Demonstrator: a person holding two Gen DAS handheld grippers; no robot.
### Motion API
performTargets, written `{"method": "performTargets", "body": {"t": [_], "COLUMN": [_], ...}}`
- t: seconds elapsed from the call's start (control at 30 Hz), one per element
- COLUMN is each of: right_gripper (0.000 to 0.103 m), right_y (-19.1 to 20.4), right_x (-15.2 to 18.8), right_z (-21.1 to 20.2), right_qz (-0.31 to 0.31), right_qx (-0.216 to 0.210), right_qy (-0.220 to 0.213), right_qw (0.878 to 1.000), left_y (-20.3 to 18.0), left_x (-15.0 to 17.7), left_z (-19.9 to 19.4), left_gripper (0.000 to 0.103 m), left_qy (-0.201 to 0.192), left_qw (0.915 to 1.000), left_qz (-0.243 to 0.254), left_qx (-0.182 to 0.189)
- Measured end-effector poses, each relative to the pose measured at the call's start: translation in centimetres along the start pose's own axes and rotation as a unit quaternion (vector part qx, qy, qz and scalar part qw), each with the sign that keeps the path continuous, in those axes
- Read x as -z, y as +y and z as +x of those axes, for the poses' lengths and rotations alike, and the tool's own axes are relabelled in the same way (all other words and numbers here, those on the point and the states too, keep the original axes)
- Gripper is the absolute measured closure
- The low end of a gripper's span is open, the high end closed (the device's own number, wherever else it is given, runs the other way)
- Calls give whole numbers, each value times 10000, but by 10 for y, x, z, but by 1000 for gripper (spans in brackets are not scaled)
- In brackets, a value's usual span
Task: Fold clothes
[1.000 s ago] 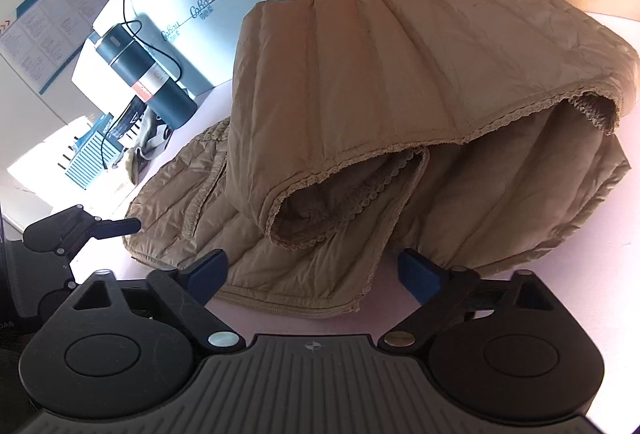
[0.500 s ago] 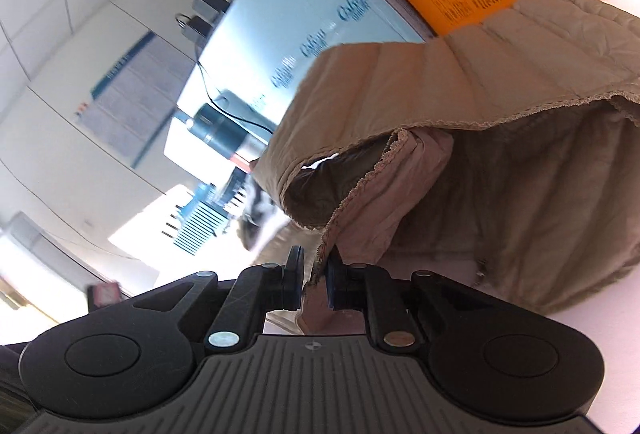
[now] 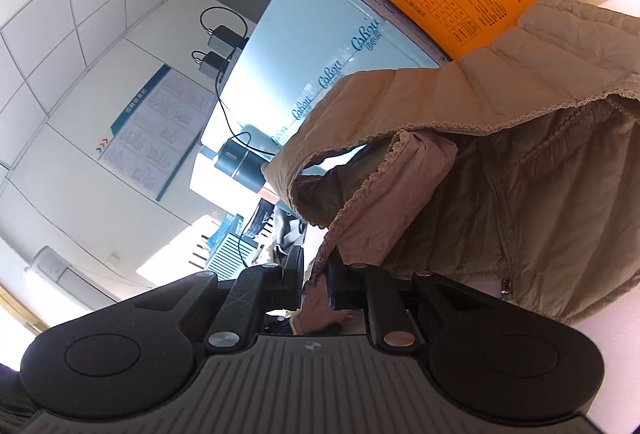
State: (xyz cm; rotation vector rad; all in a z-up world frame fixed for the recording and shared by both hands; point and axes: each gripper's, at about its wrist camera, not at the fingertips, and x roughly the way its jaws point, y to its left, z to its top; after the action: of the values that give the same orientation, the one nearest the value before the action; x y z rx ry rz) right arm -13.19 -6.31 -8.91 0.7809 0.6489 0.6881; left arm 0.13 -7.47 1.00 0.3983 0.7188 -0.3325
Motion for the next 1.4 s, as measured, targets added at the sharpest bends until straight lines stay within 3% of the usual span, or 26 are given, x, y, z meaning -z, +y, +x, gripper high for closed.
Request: {"method": "performTargets", "body": {"t": [0.03, 0.17, 0.33, 0.47, 0.67, 0.93, 1.2, 1.4], "right_gripper": [86, 48, 26, 16, 13, 9, 5, 0], "right_y": [-1, -8, -20, -30, -34, -13, 6, 2], "right_x": [0, 2, 3, 1, -17, -54, -132, -194], "right_z": [-1, -4, -7, -9, 8, 45, 61, 68], "right_qz": [1, -36, -31, 55, -121, -504, -1051, -1169], "right_qx": [66, 355, 757, 956, 1001, 329, 79, 382], "right_qy": [-12, -33, -99, -163, 31, 419, -75, -620], "right_qw": [10000, 9994, 9971, 9953, 9949, 9973, 9944, 9905], "left_y": [3, 13, 33, 39, 39, 37, 36, 37], "left_x": [-2, -12, -30, -40, -36, -21, -13, -15], "left_z": [-2, -9, -14, -18, -17, -14, -8, -1], "left_gripper": [94, 94, 94, 94, 91, 89, 82, 74], "left_qy": [-60, -264, -439, -527, -412, -116, 107, 205], "left_qw": [9999, 9989, 9959, 9945, 9936, 9929, 9919, 9920], "left_qz": [-89, -374, -734, -788, -886, -995, -1047, -1015], "left_qx": [-2, -98, -286, -443, -570, -642, -711, -727]}}
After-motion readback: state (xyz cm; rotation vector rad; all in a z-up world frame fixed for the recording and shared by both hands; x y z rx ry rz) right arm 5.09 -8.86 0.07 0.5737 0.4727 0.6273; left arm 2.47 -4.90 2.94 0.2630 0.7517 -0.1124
